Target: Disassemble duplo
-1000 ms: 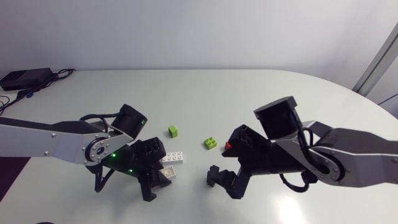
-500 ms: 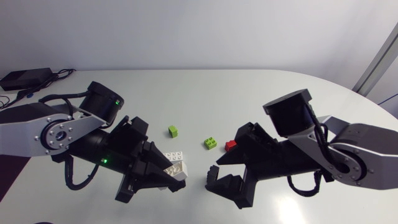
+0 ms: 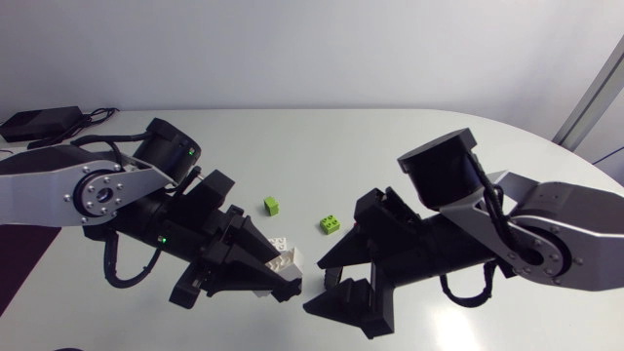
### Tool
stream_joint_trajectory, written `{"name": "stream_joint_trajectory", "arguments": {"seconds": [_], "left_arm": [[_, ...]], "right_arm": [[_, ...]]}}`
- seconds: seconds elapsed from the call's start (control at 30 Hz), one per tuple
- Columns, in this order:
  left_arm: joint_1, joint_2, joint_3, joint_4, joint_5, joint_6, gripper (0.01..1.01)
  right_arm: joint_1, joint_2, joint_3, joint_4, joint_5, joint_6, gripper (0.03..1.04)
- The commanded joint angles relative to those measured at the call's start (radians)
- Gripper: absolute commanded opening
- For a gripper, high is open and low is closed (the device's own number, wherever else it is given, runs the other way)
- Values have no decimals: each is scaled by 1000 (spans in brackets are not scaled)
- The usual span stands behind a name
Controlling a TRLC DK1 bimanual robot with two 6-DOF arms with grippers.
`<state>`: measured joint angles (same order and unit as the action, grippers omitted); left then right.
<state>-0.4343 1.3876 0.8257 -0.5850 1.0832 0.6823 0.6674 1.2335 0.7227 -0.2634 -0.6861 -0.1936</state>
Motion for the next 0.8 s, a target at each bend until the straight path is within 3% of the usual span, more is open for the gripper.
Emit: {"name": "stream_joint_trajectory", "arguments": {"seconds": [0.0, 0.23, 0.63, 0.77], "left_arm": [[-14, 31, 39, -16, 34, 26, 243], [-41, 114, 92, -64, 43, 95, 243], [-75, 142, 156, -138, 83, 120, 241], [-84, 133, 179, -170, 87, 126, 241]], "right_arm": [[14, 17, 27, -13, -16, 31, 959], [26, -11, 27, -19, -43, 56, 933], [26, -86, -2, -53, -93, 57, 900], [26, -89, -14, -53, -102, 48, 811]]}}
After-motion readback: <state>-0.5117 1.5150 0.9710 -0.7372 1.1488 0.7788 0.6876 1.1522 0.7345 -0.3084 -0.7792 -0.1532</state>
